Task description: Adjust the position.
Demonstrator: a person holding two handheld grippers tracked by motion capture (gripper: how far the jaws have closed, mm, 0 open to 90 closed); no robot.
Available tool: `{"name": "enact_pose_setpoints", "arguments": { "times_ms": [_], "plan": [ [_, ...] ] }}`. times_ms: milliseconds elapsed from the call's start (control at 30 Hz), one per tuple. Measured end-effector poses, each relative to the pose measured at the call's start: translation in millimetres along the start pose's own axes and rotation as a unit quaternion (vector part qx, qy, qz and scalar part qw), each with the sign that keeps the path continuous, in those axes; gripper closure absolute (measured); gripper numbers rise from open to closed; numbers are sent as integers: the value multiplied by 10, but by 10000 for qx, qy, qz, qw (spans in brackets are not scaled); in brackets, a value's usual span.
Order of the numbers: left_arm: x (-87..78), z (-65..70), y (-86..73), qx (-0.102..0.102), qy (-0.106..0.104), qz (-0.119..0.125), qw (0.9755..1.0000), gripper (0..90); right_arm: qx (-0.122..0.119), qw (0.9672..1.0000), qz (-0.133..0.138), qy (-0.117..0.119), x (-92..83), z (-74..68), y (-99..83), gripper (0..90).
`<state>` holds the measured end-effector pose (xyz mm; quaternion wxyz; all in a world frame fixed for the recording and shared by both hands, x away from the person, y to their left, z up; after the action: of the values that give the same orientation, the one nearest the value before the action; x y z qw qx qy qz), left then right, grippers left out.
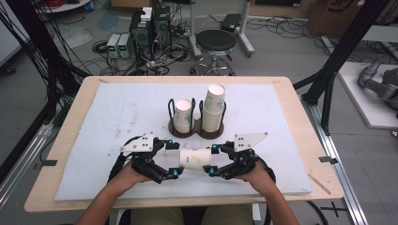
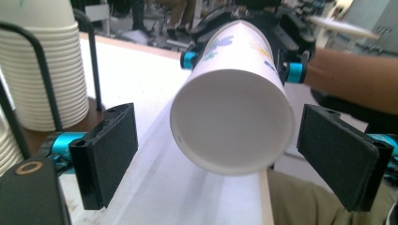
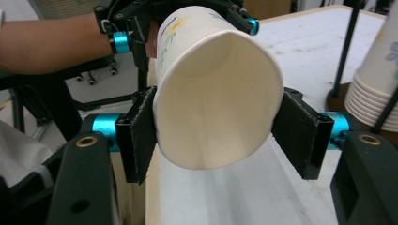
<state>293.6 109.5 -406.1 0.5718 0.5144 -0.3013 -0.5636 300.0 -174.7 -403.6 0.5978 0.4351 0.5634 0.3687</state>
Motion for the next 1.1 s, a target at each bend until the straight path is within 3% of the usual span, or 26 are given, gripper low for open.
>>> {"name": "enact_pose_setpoints", "arguments": {
  "times_ms": [167, 300, 600, 633, 733, 767, 867, 1100],
  "plan": [
    [-30, -25, -2, 76, 246, -148, 9996, 130, 43, 9992, -344, -183, 7, 2, 21, 354],
    [-48, -19, -15, 211, 393, -339, 9984, 130, 72, 9986, -460, -254, 4, 18, 51, 354],
    [-85, 21, 20, 496, 586, -650, 9949, 132, -186, 9952, -909, -317, -2, 27, 204, 354],
    [-90, 31, 39, 574, 621, -762, 9935, 132, -276, 9931, -1105, -280, 10, 36, 243, 354],
    [-86, 34, 56, 601, 668, -844, 9924, 133, -365, 9909, -1277, -240, 31, 40, 285, 354],
    [-88, 29, 71, 575, 695, -900, 9918, 134, -462, 9879, -1471, -179, 54, 40, 330, 354],
    [-86, 22, 78, 548, 704, -982, 9912, 134, -580, 9832, -1723, -138, 89, 41, 401, 354],
    [-48, 29, 127, 661, 659, -1461, 9849, 141, -771, 9745, -2109, -51, 163, 63, 504, 354]
  ]
}}
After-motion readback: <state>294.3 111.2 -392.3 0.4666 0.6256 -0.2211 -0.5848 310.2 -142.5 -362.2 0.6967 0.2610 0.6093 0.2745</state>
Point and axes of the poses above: each handheld gripper's, and its own axes: x roughly forward along the jaws, y roughly out of its top, z roughly to its right, the point moved 2 cm from there along x, roughly forward along the jaws, and after that the axes turned 9 degrees about -x, right-handed, at the moved point
